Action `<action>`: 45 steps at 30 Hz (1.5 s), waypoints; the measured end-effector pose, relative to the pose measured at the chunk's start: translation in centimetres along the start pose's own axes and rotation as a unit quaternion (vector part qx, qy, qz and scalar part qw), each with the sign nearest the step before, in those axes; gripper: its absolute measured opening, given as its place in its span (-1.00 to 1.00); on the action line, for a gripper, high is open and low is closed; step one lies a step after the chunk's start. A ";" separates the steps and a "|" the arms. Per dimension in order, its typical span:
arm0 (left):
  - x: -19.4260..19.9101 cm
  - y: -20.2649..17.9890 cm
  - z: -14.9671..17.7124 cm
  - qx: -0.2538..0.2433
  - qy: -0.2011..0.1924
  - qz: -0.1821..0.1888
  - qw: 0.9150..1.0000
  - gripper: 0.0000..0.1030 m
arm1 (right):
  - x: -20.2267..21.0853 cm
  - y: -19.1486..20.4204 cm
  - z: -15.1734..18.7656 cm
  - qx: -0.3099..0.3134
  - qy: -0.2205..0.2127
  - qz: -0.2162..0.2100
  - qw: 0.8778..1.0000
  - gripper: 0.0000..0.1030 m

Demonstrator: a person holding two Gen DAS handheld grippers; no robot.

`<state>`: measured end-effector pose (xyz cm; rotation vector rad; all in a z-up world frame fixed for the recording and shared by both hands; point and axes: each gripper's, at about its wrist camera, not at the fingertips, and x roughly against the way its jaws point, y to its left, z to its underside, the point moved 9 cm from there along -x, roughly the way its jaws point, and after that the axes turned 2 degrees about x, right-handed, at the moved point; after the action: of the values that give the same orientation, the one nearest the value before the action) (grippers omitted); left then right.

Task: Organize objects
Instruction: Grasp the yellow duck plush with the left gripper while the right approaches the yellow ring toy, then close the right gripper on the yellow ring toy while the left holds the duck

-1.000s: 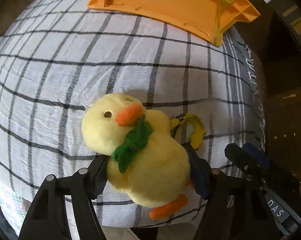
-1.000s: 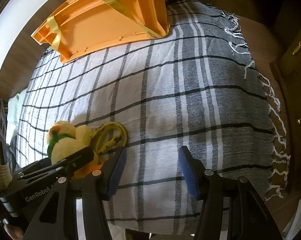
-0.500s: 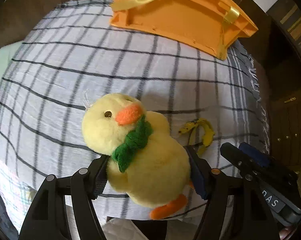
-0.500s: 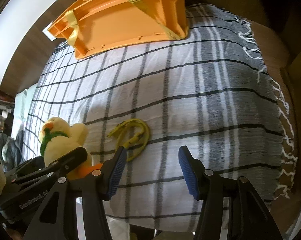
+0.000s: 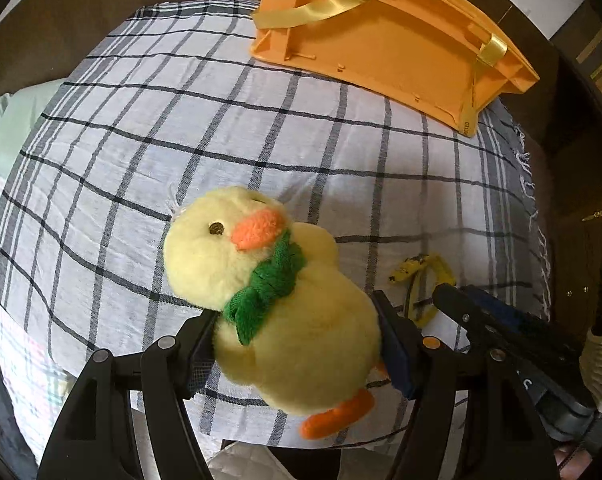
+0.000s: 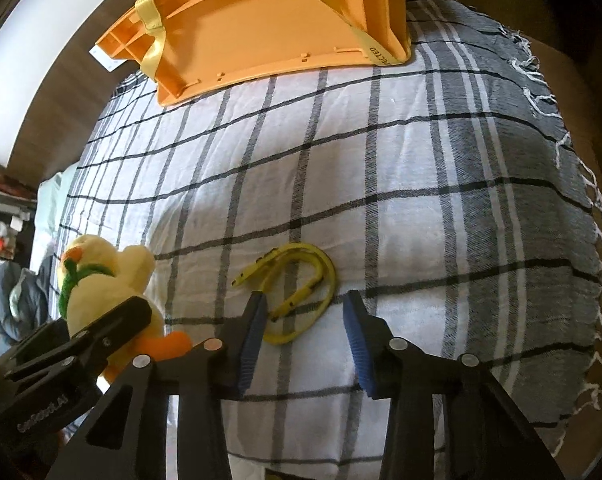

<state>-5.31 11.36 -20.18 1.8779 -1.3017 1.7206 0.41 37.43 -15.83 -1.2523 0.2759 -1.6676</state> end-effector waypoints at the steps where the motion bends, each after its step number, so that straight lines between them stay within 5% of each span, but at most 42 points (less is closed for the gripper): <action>1: 0.0 0.0 0.0 0.000 0.000 -0.001 1.000 0.34 | -0.2 0.1 -0.1 0.002 0.000 0.002 1.000 -0.30; 13: -0.1 -0.3 -0.3 -0.003 0.002 0.004 1.000 0.34 | -1.1 -0.4 -0.8 0.011 -0.013 0.031 0.999 -0.80; 19: 0.1 -0.4 -0.3 -0.002 0.001 0.006 1.000 0.34 | 0.0 -0.6 -1.0 0.018 -0.031 0.037 0.999 -0.88; 30: 1.0 -1.3 -0.9 -0.011 -0.011 0.012 1.000 0.34 | 2.4 -0.4 -1.8 0.038 -0.057 0.040 0.997 -0.89; 45: 0.4 -1.2 0.2 -0.010 -0.002 0.007 1.000 0.34 | 1.6 -1.3 -0.2 0.053 -0.041 0.043 0.997 -0.54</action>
<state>-4.29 11.69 -19.47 1.8660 -1.3309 1.7050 -0.42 36.69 -14.11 -1.2100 0.1857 -1.5334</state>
